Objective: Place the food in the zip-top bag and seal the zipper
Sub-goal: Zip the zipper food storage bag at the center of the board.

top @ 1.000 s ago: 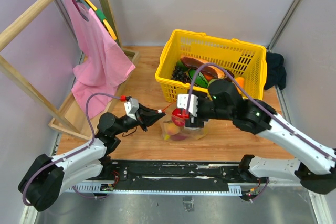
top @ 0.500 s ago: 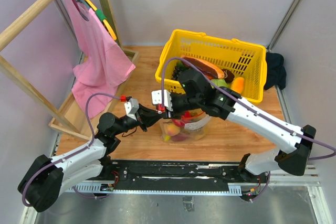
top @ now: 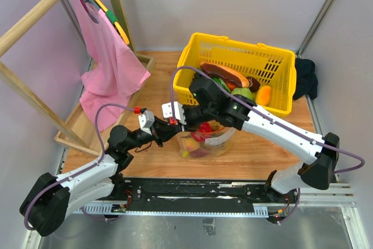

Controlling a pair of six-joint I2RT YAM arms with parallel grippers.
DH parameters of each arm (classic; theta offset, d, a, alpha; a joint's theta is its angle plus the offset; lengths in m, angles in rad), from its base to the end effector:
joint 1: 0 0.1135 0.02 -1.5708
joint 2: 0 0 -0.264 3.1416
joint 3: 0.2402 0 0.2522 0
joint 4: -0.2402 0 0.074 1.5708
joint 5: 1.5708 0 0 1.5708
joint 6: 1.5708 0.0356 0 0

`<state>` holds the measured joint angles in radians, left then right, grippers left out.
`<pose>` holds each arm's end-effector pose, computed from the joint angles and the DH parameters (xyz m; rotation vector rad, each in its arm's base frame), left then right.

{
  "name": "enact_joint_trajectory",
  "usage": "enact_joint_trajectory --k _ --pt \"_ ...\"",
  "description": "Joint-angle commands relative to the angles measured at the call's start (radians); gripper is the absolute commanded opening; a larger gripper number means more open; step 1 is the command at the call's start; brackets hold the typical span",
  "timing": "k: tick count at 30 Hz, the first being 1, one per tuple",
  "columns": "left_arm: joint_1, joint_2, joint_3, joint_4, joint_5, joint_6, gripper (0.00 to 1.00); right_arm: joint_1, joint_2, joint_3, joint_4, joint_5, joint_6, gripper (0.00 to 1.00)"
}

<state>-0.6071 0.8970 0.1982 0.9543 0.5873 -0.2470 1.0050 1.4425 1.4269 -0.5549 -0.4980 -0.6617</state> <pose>0.1380 -0.1199 0.2343 0.7603 1.2312 -1.0934 0.1576 0.2798 0.3746 -1.7762 1.2135 0.7327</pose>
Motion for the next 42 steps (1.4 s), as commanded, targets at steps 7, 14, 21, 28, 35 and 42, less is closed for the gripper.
enact_joint_trajectory --k 7,14,21,28,35,42 --pt "0.004 -0.027 -0.003 0.023 0.008 0.027 0.00 0.006 0.012 0.044 -0.069 -0.009 -0.022 0.24" --pt "0.004 -0.031 -0.005 0.023 0.008 0.028 0.00 0.006 0.018 0.051 -0.103 -0.009 -0.026 0.12" --pt "0.004 -0.056 -0.015 0.011 -0.040 0.029 0.00 0.006 0.004 0.058 -0.136 0.041 -0.018 0.01" --pt "0.004 -0.093 -0.026 -0.002 -0.096 0.029 0.00 0.006 -0.044 0.031 -0.159 0.137 0.007 0.01" --pt "0.004 -0.107 -0.028 -0.016 -0.119 0.024 0.00 -0.001 -0.115 -0.051 -0.162 0.238 0.047 0.01" --pt "0.004 -0.106 -0.025 -0.036 -0.147 0.014 0.00 -0.034 -0.166 -0.118 -0.152 0.335 0.105 0.01"
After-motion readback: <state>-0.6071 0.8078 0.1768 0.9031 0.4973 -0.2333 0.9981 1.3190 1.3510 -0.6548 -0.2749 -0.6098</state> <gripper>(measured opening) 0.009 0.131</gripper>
